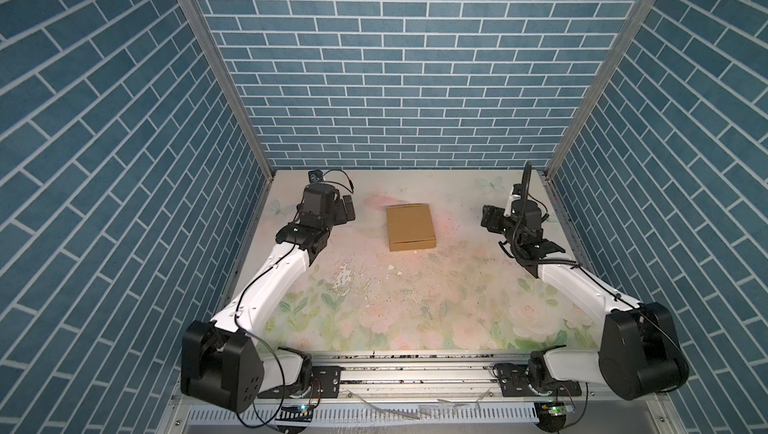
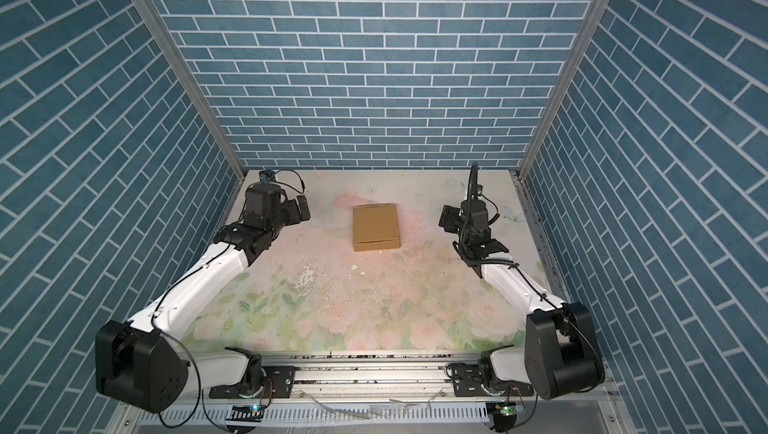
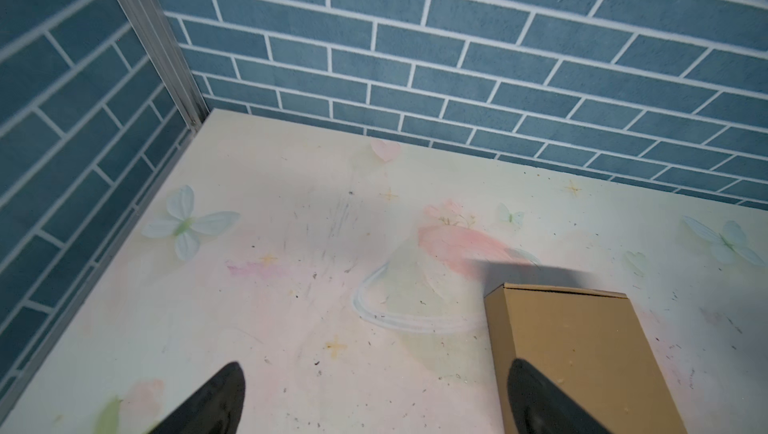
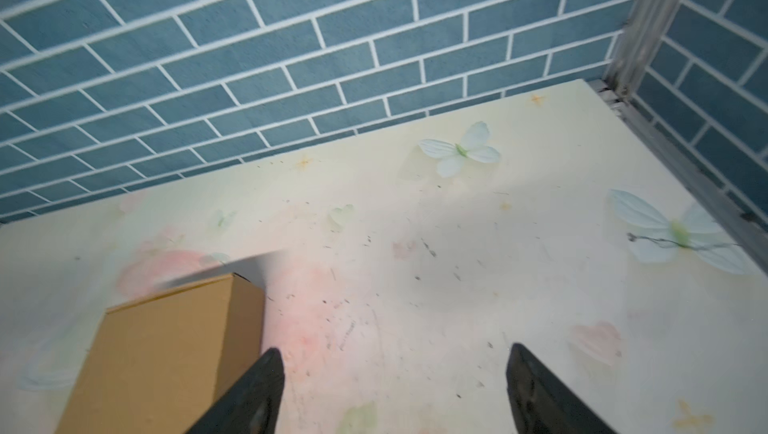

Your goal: Fold the paper box

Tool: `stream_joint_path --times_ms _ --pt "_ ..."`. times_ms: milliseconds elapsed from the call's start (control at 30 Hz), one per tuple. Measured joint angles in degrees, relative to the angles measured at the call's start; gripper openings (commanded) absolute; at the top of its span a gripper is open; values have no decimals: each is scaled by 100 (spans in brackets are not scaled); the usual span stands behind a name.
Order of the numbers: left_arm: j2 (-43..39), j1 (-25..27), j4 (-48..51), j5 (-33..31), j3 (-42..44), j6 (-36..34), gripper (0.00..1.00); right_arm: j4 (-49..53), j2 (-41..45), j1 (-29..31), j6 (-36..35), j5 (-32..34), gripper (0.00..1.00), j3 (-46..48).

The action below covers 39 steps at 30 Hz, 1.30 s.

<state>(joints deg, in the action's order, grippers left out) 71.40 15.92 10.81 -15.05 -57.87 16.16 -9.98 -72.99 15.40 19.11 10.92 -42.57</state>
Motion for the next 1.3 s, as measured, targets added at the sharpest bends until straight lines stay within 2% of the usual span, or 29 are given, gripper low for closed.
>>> stream_joint_path --times_ms 133,233,367,467,733,933,1100,1300 --pt "-175 -129 -649 -227 586 -400 100 -380 367 -223 -278 304 84 721" --pt "-61 -553 -1196 -225 1178 -570 99 -741 411 -439 -481 402 85 1180" --pt "422 -1217 -1703 -291 1827 -697 100 -1071 341 -863 -619 356 85 1473" --pt "817 -1469 -1978 -245 2059 -791 99 -1386 286 -1128 -713 280 85 1506" --pt "1082 -1530 -3932 96 3086 -1241 99 -2293 162 -1558 -868 46 85 1904" --pt "1497 -1375 -5554 157 3751 -1512 99 -2662 138 -1759 -909 -76 84 2122" --pt "1596 -1338 -6074 162 3901 -1600 100 -3082 -463 -1759 -1032 -177 84 2245" --pt "1596 -1340 -6345 192 3893 -1622 99 -4339 -1287 -1762 -1191 -393 85 2649"
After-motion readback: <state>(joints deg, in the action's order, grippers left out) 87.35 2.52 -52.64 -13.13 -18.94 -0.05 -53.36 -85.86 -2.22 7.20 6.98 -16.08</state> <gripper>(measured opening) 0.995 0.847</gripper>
